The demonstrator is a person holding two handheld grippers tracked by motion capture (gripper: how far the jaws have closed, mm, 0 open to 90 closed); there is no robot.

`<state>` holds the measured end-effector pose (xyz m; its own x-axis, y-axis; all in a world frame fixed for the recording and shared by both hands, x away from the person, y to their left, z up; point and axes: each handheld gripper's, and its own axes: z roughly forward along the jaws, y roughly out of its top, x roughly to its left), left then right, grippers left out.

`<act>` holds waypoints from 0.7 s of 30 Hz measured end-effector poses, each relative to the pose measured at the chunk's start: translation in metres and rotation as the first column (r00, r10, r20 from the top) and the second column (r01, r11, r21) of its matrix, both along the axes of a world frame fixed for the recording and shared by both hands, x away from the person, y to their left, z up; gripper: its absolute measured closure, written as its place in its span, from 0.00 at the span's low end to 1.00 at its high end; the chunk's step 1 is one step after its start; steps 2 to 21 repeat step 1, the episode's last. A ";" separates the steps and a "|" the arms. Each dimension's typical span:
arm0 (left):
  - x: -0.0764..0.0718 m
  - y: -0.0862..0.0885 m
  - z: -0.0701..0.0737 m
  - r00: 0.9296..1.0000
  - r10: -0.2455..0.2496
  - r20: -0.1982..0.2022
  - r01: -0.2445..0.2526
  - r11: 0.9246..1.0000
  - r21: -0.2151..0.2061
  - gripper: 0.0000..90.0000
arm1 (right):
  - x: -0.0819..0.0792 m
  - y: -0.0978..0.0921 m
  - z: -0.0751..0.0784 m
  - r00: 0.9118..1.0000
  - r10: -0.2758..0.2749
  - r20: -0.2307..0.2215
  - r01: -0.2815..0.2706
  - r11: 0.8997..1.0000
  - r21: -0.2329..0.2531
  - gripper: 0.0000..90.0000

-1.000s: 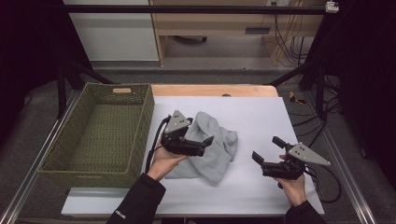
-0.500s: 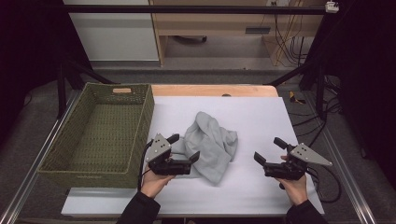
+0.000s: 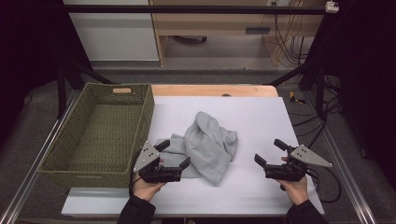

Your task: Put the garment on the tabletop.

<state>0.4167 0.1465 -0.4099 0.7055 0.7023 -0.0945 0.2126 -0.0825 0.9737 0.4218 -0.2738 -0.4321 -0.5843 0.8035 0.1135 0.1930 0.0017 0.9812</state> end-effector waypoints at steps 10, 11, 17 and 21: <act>0.000 0.000 0.000 1.000 -0.001 -0.001 0.001 1.000 0.000 0.05 | 0.000 0.000 0.000 1.000 0.000 0.000 0.000 1.000 0.000 0.00; 0.000 0.000 0.000 1.000 -0.001 -0.001 0.001 1.000 0.000 0.05 | 0.000 0.000 0.000 1.000 0.000 0.000 0.000 1.000 0.000 0.00; 0.000 0.000 0.000 1.000 -0.001 -0.001 0.001 1.000 0.000 0.05 | 0.000 0.000 0.000 1.000 0.000 0.000 0.000 1.000 0.000 0.00; 0.000 0.000 0.000 1.000 -0.001 -0.001 0.001 1.000 0.000 0.05 | 0.000 0.000 0.000 1.000 0.000 0.000 0.000 1.000 0.000 0.00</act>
